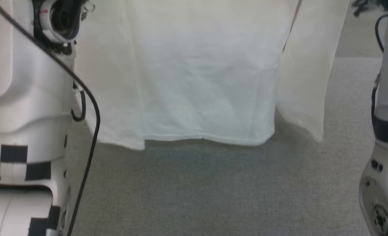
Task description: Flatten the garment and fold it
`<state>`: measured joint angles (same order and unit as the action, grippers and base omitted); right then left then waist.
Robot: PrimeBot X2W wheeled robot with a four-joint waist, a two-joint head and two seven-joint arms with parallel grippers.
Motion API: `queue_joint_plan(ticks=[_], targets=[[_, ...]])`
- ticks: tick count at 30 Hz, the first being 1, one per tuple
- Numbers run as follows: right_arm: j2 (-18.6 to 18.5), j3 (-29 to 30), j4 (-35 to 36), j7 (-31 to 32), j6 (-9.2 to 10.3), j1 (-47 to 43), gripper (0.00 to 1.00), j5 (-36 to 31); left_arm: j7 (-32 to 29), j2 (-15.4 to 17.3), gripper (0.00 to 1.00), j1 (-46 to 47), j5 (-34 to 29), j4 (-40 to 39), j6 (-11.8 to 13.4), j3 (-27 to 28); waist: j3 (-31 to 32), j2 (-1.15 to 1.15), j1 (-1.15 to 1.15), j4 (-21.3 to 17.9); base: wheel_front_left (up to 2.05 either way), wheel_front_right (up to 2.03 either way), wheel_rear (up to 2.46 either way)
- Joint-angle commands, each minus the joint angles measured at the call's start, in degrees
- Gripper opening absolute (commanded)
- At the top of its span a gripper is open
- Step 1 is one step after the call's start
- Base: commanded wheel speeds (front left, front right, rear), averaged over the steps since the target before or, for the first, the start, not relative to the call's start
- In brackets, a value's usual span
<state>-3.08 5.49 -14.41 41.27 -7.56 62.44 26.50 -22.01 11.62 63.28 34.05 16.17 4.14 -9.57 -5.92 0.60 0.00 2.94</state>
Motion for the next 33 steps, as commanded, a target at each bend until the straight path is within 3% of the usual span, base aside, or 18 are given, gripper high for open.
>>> queue_joint_plan(ticks=[1, 11, 18, 26, 33], targets=[[-0.08, 0.4, -1.75, -0.49, 0.08, 3.13, 0.0, -1.37, 0.61, 0.91, 0.0, 3.06, -1.46, 1.26, 0.46, -0.43, -6.57, -0.58, 0.0, -0.93, 0.0, 0.0, 0.0], [0.15, 0.3, -13.87, -13.69, 0.08, 23.92, 0.0, -9.2, 11.51, 1.83, 0.0, 21.11, -9.01, 9.45, 1.28, -2.02, -18.83, -0.58, 0.0, -2.93, 0.0, 0.0, 0.0], [0.19, -0.33, -19.61, -18.43, 0.08, 29.16, 0.0, -9.71, 17.96, 1.43, 0.0, 26.69, -10.27, 15.89, 0.16, -2.54, -22.86, -0.58, 0.0, -2.75, 0.0, 0.0, 0.0], [-1.57, -4.88, -23.53, -18.57, 0.08, 24.72, 0.0, -5.49, 22.61, 0.6, 0.0, 22.06, -8.58, 23.28, -2.24, -2.68, -24.2, -0.58, 0.0, -1.77, 0.0, 0.0, 0.0], [-5.29, -10.83, -21.64, -19.02, 0.08, 11.72, 0.0, 1.61, 24.05, -0.28, 0.0, 11.82, -6.69, 28.41, -5.89, -4.03, -18.43, -0.58, 0.0, 0.25, 0.0, 0.0, 0.0]])
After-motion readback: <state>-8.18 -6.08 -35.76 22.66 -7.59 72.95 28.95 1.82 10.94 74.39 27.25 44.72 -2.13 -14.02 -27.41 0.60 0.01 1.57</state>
